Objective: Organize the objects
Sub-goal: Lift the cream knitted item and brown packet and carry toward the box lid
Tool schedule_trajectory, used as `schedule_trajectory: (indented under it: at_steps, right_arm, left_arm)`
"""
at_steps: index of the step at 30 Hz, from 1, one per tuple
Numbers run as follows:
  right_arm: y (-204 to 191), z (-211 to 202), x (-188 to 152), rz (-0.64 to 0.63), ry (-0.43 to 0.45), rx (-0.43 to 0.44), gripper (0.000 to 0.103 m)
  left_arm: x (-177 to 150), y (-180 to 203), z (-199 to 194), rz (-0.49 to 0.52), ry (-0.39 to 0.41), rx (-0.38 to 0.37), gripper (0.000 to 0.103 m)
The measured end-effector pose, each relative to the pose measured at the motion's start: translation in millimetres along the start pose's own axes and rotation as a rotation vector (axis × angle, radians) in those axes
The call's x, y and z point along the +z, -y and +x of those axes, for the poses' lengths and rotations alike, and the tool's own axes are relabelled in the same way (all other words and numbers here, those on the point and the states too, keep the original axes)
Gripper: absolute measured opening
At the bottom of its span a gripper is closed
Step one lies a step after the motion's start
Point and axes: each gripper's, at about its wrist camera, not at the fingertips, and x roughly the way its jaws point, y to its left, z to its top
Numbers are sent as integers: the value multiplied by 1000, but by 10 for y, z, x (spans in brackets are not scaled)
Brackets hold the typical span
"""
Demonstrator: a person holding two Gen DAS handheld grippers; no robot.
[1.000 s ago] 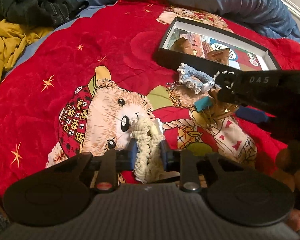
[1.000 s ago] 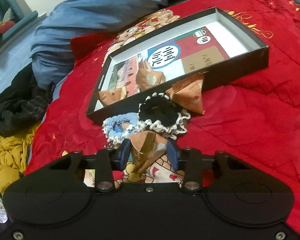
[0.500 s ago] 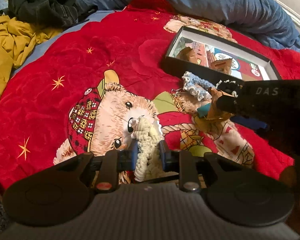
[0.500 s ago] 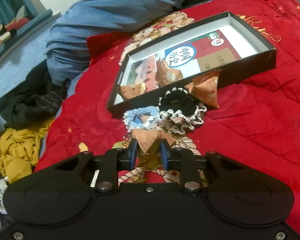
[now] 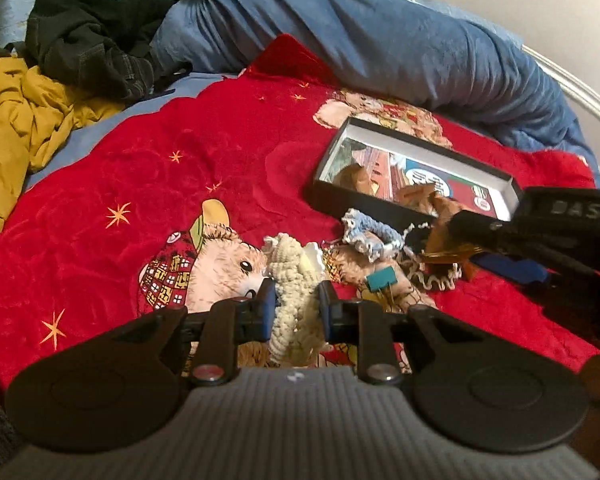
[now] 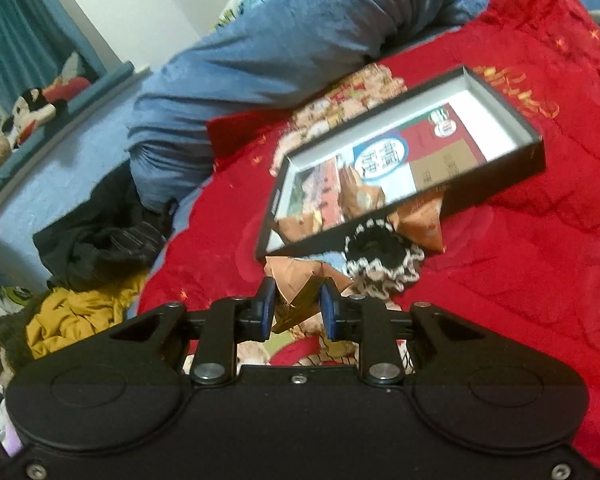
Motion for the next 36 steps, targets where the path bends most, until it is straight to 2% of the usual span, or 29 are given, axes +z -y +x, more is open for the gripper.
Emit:
schedule_trajectory:
  at_steps: [6, 16, 36]
  right_arm:
    - [14, -189, 107, 25, 33, 46, 23]
    - [114, -565, 302, 38, 132, 97, 23]
    - [166, -654, 517, 29, 212, 104, 23]
  left_arm:
    - [65, -32, -97, -9, 54, -17, 27]
    - [228, 105, -367, 66, 197, -97, 27]
    - [771, 343, -339, 117, 274, -226, 27]
